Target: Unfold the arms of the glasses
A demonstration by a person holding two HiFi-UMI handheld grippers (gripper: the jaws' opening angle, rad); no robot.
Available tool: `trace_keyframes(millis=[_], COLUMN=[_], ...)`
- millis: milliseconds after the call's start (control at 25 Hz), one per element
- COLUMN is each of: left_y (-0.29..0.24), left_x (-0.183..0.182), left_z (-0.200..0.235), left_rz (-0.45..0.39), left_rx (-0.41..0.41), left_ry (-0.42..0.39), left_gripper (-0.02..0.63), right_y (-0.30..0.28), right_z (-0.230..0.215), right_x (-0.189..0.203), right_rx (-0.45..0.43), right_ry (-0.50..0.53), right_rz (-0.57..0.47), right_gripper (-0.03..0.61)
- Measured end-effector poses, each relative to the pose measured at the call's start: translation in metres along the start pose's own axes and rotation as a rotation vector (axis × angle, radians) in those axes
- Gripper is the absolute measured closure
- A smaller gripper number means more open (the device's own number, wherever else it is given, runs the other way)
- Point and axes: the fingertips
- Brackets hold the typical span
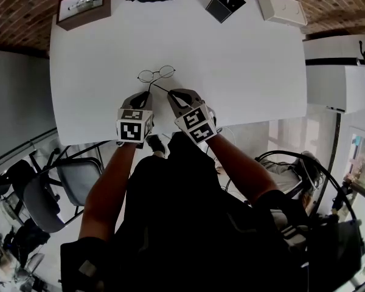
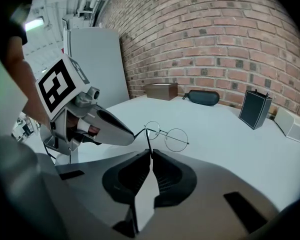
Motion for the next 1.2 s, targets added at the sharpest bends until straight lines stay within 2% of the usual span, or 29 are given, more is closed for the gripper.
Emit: trace_keyframes(millis=[160,520,640,800,880,1000,1040,1120,1200], left_y=[0.003,0.000,0.001,0.001,0.003,0.012,0.014,0.017,0.019], left_x=[0.010,0.033,0.037,0.043,0.042,0.031,0.027,0.017,0.007], left_z=[-0.012,-0.030,-0.031,-0.037,-0.038,-0.032,-0.028,-0.020,-0.015], left_rz=[0.006,0.027,0.025,0.029,0.019,-0.033,-0.051,-0.085,-0.113], left_rx=[0.045,0.121,0.137,0.174,0.189,0.156,0.136,0.103,0.090], left_ry=[-0.069,-0.062,-0.047,-0.070,-0.046,-0.013,-0.008,0.012,0.043], left_gripper=[0.584,0.583,0.583,0.581,0.563,0.540,0.537,0.526,0.525], right_y=[0.000,-0.016,-0.019,-0.020,-0.020,-0.018,-0.017,-0.013,-0.010], right_z=[0.023,0.042,0.044,0.044,0.046,0.048,0.047,0.044,0.040], right_x=[0.012,0.041,0.045,0.047,0.048,0.047,0.045,0.038,0.030], right_rx=[-0.036,-0.054,-0.053,-0.048,-0.061,-0.087,-0.083,-0.084,-0.084], right_ry=[0.012,0.018,0.021,0.030,0.036,0.042,0.036,-0.010,-0.066], right_rz=[0.024,0.098,0.111,0.112,0.121,0.133,0.127,0.106,0.081], right_gripper=[0.558,0.558,0.558,0.558,0.557,0.542,0.504,0.468,0.457])
Point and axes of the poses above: the fingertips, and each gripper's own axes: y backward along the fingers, z to its left, x out of its underside, and after that the axes turned 4 degrees about x, right-handed
